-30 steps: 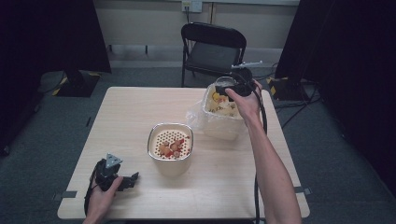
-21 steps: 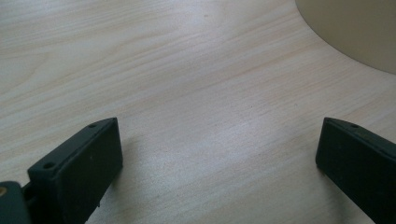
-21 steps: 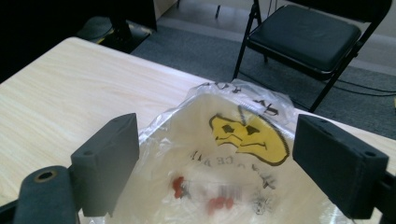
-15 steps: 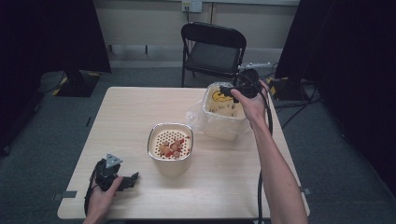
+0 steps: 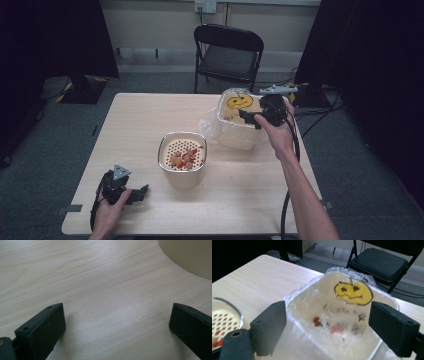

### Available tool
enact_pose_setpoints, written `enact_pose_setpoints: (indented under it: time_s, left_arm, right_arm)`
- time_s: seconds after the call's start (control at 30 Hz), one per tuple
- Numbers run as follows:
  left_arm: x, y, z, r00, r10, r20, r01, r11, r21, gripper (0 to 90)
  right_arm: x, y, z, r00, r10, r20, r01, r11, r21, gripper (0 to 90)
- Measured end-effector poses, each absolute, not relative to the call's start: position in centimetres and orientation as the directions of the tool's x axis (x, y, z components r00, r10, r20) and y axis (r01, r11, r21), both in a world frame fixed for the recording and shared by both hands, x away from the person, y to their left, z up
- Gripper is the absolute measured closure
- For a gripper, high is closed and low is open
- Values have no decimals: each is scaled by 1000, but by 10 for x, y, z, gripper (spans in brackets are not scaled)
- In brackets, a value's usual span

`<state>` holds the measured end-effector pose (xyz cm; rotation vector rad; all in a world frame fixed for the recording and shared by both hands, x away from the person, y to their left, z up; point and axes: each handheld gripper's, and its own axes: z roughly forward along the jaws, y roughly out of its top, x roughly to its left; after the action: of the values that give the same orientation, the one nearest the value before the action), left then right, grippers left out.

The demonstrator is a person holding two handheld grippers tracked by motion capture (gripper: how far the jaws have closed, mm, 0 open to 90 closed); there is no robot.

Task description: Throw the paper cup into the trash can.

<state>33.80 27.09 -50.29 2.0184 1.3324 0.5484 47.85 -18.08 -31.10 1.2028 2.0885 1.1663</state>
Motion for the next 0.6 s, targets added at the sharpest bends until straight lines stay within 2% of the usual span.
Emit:
enact_pose_setpoints:
  time_s: [0.23, 0.6]
  left_arm:
    - [338, 271, -503, 397, 918, -8, 646, -273, 713, 0]
    - [338, 271, -503, 397, 918, -8, 646, -273, 713, 0]
  right_arm:
    - [443, -191, -326, -517, 856, 18, 451, 254, 855, 138]
    - [392, -207, -375, -530, 847, 39, 472, 256, 844, 138]
